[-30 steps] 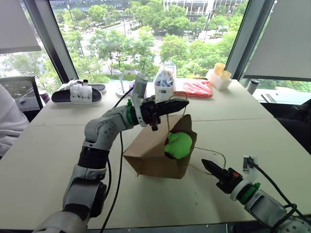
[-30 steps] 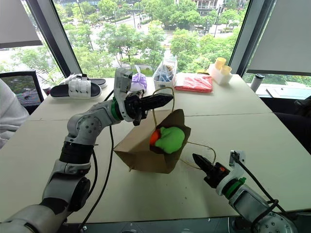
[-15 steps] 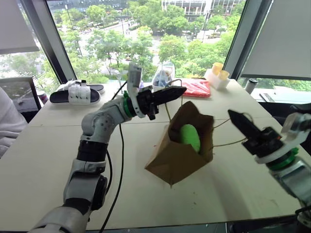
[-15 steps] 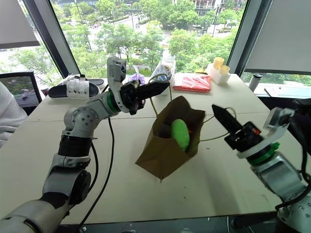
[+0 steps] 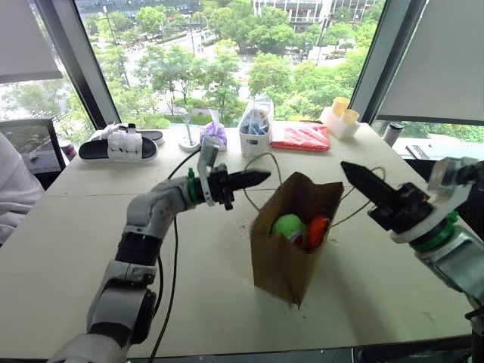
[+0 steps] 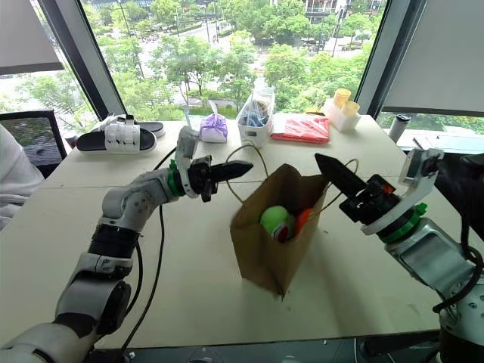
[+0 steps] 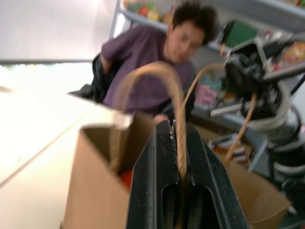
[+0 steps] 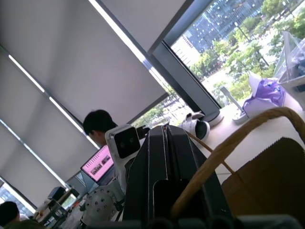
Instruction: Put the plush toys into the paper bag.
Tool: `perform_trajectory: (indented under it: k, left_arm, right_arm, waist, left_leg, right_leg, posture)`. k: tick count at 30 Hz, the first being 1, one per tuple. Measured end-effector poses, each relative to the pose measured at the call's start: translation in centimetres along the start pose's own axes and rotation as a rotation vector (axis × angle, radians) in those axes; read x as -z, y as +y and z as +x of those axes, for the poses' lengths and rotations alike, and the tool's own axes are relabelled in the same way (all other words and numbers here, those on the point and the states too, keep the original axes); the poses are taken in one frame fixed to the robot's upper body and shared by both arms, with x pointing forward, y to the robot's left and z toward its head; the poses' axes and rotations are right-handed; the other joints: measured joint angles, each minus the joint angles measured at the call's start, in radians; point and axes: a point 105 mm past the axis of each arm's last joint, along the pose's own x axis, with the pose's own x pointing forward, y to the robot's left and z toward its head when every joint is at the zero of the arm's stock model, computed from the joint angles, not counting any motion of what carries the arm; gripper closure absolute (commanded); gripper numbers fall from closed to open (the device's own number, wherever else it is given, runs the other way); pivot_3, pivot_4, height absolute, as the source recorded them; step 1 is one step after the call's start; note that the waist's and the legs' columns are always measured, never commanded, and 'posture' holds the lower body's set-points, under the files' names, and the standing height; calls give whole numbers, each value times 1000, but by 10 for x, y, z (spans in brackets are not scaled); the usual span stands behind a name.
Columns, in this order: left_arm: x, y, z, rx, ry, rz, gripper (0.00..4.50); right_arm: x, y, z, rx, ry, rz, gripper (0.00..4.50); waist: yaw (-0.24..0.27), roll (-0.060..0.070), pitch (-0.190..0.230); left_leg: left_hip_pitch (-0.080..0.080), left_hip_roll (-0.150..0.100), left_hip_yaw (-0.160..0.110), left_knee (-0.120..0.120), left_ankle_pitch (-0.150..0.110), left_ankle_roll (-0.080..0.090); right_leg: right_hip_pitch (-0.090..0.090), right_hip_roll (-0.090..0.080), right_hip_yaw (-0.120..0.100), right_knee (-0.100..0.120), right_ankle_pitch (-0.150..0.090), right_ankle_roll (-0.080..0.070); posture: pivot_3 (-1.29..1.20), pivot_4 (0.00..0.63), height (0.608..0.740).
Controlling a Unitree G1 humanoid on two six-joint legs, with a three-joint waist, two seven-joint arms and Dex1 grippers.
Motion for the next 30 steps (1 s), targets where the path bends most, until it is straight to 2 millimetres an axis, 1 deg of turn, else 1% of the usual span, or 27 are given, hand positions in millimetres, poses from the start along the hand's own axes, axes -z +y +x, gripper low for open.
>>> perform_trajectory:
  k: [2, 3, 5, 9, 10, 14, 16, 18, 23, 25, 27, 29, 30]
  left_arm:
    - [-2, 1, 0, -5, -6, 11, 3667]
    - [-3, 1, 0, -12, -10, 18, 3258]
    - [-5, 2, 0, -22, -18, 26, 2183]
    - [-13, 2, 3, -19, -34, 40, 431]
    - [-15, 2, 3, -16, -39, 41, 24]
    - [-20, 2, 1, -21, -71, 32, 24]
    - [-19, -1, -4, -23, -63, 22, 24]
    - [-15, -6, -11, -18, -53, -1, 24]
    - [3, -19, -41, -58, -21, -107, 24]
    - [6, -24, -54, -85, -16, -145, 24]
    - [8, -29, -62, -103, -9, -161, 24]
    - [22, -35, -77, -138, 41, -187, 0]
    - [35, -38, -83, -156, 66, -225, 0]
  right_arm:
    - [8, 1, 2, -2, 31, -9, 3668]
    - [10, 0, 2, 5, 38, -13, 3252]
    - [12, -3, 2, 19, 45, -19, 2161]
    - [15, -1, -1, 1, 65, -30, 364]
    - [16, 1, -2, -8, 73, -38, 5]
    - [27, 7, -14, -29, 136, -51, 5]
    - [31, 12, -21, -48, 153, -50, 5]
    - [34, 13, -29, -37, 168, -49, 5]
    - [38, 2, -58, 62, 180, -30, 5]
    - [39, -2, -69, 98, 195, -35, 5]
    - [44, -5, -76, 122, 221, -37, 5]
    - [54, -11, -82, 153, 271, -41, 529]
    - [63, -16, -84, 174, 306, -33, 842]
  waist:
    - [1, 0, 0]
    - [2, 0, 0]
    - [4, 0, 0]
    - [5, 0, 0]
    - [4, 0, 0]
    - [5, 0, 0]
    - [4, 0, 0]
    - [0, 0, 0]
    - [3, 0, 0]
    - [6, 0, 0]
    - [6, 0, 0]
    - [4, 0, 0]
    - [3, 0, 0]
  left_leg:
    - [0, 0, 0, 0, 0, 0]
    - [0, 0, 0, 0, 0, 0]
    - [0, 0, 0, 0, 0, 0]
    - [0, 0, 0, 0, 0, 0]
    - [0, 0, 0, 0, 0, 0]
    - [0, 0, 0, 0, 0, 0]
    - [0, 0, 0, 0, 0, 0]
    - [1, 0, 0, 0, 0, 0]
    - [2, 1, 0, 0, 0, 0]
    - [2, 1, 0, 0, 0, 0]
    - [3, 1, 0, 0, 0, 0]
    - [5, 2, 1, -1, 0, 0]
    - [7, 2, 1, -2, 0, 0]
  right_leg:
    - [1, 0, 0, 0, 0, 0]
    - [1, 0, 0, 0, 0, 0]
    - [1, 0, 0, 0, 0, 0]
    - [1, 0, 0, -1, 0, 0]
    - [1, 0, 0, -1, 0, 0]
    - [1, 0, 0, -1, 0, 0]
    - [1, 0, 0, -1, 0, 0]
    - [1, 0, 0, -1, 0, 0]
    - [2, 0, 0, 0, 0, 0]
    - [2, 0, 0, -1, 0, 0]
    - [3, 0, 0, -1, 0, 0]
    - [4, 0, 1, -1, 0, -1]
    - [5, 0, 1, -1, -1, -2]
  posture:
    - [0, 150, 740]
    - [0, 150, 740]
    - [0, 150, 740]
    - [0, 150, 740]
    - [0, 150, 740]
    - [0, 150, 740]
    - [0, 150, 740]
    - [0, 150, 740]
    - [0, 150, 740]
    - [0, 150, 740]
    - [0, 150, 740]
    - [0, 150, 740]
    - [0, 150, 740]
